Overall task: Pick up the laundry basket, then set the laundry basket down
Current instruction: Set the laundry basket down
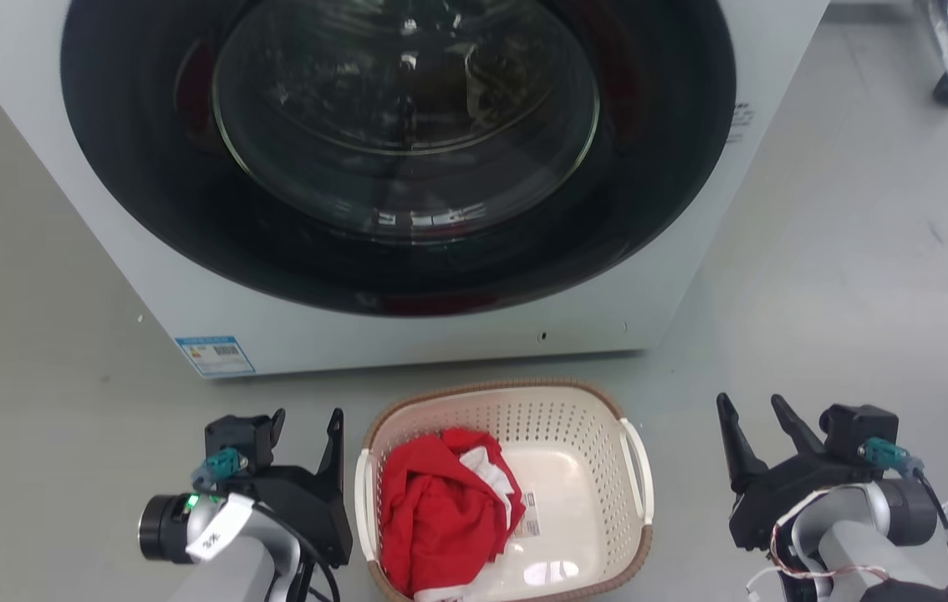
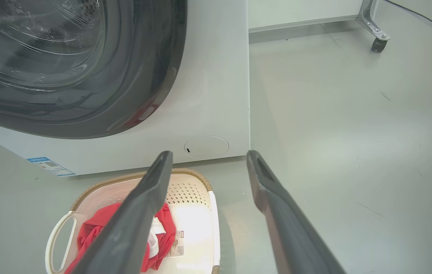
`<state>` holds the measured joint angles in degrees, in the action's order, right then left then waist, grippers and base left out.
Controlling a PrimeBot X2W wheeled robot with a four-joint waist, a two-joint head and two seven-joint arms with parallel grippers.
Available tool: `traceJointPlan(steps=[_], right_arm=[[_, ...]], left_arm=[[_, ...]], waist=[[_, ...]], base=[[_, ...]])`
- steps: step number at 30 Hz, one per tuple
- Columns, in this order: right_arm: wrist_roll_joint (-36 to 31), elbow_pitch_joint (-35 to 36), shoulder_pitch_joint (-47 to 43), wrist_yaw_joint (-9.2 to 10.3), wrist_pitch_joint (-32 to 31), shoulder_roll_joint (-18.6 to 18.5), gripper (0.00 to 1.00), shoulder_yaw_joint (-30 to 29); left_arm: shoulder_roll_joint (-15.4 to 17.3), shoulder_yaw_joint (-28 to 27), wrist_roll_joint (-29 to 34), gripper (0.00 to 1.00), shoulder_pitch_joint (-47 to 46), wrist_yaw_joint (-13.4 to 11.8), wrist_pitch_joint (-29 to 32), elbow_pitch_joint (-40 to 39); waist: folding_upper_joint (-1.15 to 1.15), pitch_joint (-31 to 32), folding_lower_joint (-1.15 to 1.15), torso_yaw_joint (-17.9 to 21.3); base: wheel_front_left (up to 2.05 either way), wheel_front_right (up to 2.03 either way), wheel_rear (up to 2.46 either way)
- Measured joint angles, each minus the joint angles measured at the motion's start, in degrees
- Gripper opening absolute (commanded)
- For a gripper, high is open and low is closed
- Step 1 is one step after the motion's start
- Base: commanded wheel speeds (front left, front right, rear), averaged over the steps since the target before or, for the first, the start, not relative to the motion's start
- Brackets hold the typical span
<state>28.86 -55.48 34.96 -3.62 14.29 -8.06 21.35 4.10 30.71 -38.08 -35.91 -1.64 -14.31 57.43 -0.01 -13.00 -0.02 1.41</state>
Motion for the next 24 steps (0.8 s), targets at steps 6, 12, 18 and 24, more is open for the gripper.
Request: traceJointPlan(steps=[6, 12, 18, 24], right_arm=[[-1.63, 5.73, -5.15, 1.65, 0.00, -0.56, 1.00, -0.43], [-4.22, 12.84, -10.66, 3.43, 0.00, -1.19, 1.00, -0.91], [-5.38, 18.67, -16.01, 4.83, 0.00, -1.68, 1.00, -1.55], [-6.98, 24.51, -21.62, 6.22, 0.00, -2.55, 1.00, -2.26]], left_arm=[[1.77, -0.73, 2.74, 1.00, 5.68, -1.94, 0.00, -6.90], [3.59, -2.24, 5.24, 1.00, 12.61, -3.46, 0.00, -15.74], [4.10, -3.79, 7.47, 1.00, 19.15, -4.52, 0.00, -23.43], [4.77, -5.26, 10.24, 1.00, 25.30, -5.14, 0.00, -30.47]], waist=[[0.00, 4.41, 0.01, 0.07], [0.00, 8.28, 0.01, 0.35], [0.00, 11.20, 0.01, 0.55], [0.00, 13.74, 0.01, 0.38]], base=[[0.00, 0.00, 0.00], [0.00, 0.00, 0.00], [0.00, 0.00, 0.00], [0.00, 0.00, 0.00]])
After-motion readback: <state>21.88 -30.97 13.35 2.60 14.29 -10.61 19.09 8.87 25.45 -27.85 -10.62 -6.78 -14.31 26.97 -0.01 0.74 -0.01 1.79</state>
